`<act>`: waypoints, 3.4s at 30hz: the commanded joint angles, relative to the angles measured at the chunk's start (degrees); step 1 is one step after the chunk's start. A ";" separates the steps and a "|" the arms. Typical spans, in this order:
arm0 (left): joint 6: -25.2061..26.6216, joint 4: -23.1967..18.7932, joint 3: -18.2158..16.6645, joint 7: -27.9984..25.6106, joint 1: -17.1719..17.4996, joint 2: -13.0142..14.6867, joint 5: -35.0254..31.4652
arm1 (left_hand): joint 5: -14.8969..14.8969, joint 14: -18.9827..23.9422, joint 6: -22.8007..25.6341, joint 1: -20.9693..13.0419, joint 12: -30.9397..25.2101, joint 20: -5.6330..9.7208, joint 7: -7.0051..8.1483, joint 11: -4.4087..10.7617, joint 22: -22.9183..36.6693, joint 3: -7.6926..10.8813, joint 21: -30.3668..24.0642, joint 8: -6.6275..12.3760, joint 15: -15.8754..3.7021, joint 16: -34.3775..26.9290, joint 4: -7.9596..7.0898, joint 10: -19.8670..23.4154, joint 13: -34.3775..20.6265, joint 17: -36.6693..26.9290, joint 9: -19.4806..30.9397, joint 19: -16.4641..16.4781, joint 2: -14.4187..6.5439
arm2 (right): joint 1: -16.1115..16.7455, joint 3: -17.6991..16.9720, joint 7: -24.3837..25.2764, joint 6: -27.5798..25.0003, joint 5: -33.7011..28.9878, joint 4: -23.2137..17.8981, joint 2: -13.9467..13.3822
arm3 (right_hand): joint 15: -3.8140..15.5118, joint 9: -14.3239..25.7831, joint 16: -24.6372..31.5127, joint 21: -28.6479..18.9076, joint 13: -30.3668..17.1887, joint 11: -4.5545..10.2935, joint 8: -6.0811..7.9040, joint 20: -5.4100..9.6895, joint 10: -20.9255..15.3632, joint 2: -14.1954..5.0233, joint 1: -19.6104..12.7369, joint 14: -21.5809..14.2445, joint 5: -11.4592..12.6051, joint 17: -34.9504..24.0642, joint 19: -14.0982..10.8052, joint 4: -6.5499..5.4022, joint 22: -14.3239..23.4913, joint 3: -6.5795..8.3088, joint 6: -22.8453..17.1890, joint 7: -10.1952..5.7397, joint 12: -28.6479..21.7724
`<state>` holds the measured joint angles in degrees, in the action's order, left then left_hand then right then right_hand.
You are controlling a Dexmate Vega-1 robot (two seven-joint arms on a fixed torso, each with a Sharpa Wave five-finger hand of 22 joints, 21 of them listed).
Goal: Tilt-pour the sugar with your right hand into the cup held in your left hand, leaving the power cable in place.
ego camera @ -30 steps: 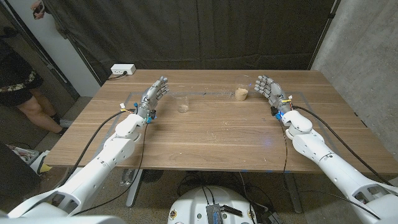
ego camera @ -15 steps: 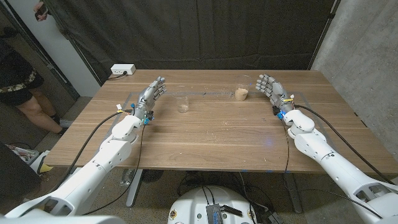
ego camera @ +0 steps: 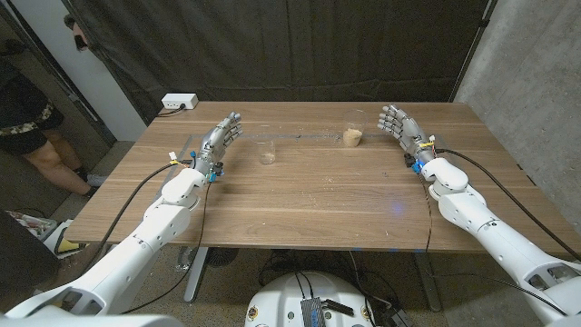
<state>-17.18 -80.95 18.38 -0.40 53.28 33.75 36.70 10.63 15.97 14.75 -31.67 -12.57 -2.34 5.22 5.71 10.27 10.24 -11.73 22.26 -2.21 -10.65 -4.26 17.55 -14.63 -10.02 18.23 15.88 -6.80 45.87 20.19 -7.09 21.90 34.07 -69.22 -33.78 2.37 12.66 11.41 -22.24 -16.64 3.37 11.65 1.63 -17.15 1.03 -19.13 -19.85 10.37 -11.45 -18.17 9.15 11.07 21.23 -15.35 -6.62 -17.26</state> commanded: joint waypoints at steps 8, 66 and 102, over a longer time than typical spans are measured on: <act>2.16 -3.38 0.09 -1.98 1.15 1.61 -1.26 | 0.23 0.66 0.51 -0.39 -0.59 0.09 0.16 0.06 0.30 0.33 -0.41 0.33 -4.54 -0.33 -0.03 0.77 -0.19 -0.24 0.19 1.04 0.08 | -4.55 2.10 -5.63 3.86 -3.89 7.96 -2.01 | 6.76 0.24 -0.15 0.31 -0.35 0.26 -0.13 -0.52 0.74 1.12 -0.22 0.74 0.19 -0.10 0.26 -0.10 0.08 -0.25 0.72 -0.28 0.20; 0.22 -8.35 1.33 -7.14 5.36 1.27 -7.00 | 0.23 1.76 1.49 -0.48 -0.78 0.17 0.00 0.39 0.33 0.61 -0.47 0.55 -4.90 -0.42 0.24 1.75 -0.30 -0.25 0.27 1.46 0.15 | -13.10 11.49 4.84 20.77 -26.32 28.05 -7.07 | 4.05 0.00 -1.18 4.26 -0.71 0.49 -0.94 -2.51 12.34 4.74 -2.26 11.60 2.00 -0.07 5.04 -0.08 0.04 -0.61 12.97 -0.77 4.10; -0.01 -7.00 1.03 -5.95 4.80 1.96 -7.18 | 0.24 1.99 1.56 -0.50 -0.64 0.16 0.00 0.33 0.33 0.79 -0.46 0.46 -4.92 -0.34 0.41 1.79 -0.36 -0.25 0.32 1.68 0.23 | -16.34 18.74 20.08 14.10 -37.70 30.15 -5.57 | 1.88 0.13 -1.16 6.03 -0.97 -0.84 -0.60 -3.21 17.95 4.64 -4.83 16.88 2.66 -0.14 7.48 0.05 0.28 0.13 18.69 -0.23 5.15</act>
<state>-18.08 -88.11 19.18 -7.15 58.72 35.38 29.61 10.63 17.50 16.08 -32.19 -13.02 -2.37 5.11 6.26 10.39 10.54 -11.73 22.50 -2.55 -10.64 -3.96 18.93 -14.76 -9.99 18.21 17.08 -6.28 29.54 36.17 7.86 38.78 -1.10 -37.70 -39.66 1.93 12.67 10.35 -16.31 -17.46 2.36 10.61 -1.54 0.41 5.62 -23.14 -3.27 12.75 -11.45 -10.89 9.09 11.07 20.89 2.81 -6.65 -12.06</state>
